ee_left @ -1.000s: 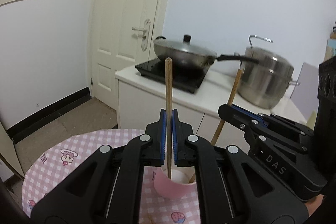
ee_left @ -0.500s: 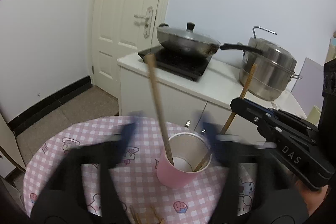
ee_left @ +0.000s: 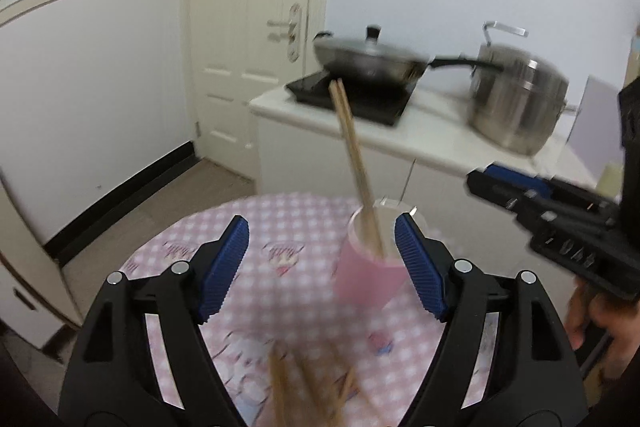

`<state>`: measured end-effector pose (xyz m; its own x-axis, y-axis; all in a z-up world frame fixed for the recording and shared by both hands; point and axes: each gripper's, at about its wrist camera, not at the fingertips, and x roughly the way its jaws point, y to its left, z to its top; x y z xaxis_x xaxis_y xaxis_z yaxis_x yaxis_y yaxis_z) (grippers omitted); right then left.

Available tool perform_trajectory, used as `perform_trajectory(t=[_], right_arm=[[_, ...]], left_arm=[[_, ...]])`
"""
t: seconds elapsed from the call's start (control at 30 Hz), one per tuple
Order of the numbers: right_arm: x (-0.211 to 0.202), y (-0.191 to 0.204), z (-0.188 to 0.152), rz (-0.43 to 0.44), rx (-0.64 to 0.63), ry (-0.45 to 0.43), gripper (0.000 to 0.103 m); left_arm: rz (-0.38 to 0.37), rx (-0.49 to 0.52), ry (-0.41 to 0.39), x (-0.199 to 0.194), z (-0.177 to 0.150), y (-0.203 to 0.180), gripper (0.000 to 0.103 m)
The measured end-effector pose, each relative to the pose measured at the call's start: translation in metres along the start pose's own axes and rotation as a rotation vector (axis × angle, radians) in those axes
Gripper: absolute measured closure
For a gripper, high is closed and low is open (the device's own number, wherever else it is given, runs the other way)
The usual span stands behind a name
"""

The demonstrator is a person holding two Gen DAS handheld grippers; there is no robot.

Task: Organize utensils
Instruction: 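Open the left gripper over the pink cup while the right gripper opens too, then move both grippers back to the chopstick pile and close the right gripper on one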

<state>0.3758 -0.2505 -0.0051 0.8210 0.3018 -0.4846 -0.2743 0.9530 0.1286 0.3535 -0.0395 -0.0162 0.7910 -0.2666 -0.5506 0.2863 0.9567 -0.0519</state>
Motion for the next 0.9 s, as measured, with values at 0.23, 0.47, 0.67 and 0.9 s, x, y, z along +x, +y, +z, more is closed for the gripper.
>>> perform_trajectory(t=[0.23,0.47,0.67,0.9], right_arm=[[0.009,0.02,-0.03,0.042,-0.023,0.133,0.069],[0.042,0.041,-0.072,0.146,0.021,0.362,0.069],[0.067,0.058,-0.101,0.189,0.065,0.491,0.07],[0.083,0.071,-0.11,0.203,0.073,0.565,0.074]], left_arm=[[0.007,0.007,0.161,0.0,-0.04,0.02,0.028],[0.002,-0.047,0.287,0.011,-0.078,0.04,0.028],[-0.013,-0.082,0.347,0.015,-0.104,0.05,0.028],[-0.01,-0.106,0.364,0.018,-0.114,0.058,0.028]])
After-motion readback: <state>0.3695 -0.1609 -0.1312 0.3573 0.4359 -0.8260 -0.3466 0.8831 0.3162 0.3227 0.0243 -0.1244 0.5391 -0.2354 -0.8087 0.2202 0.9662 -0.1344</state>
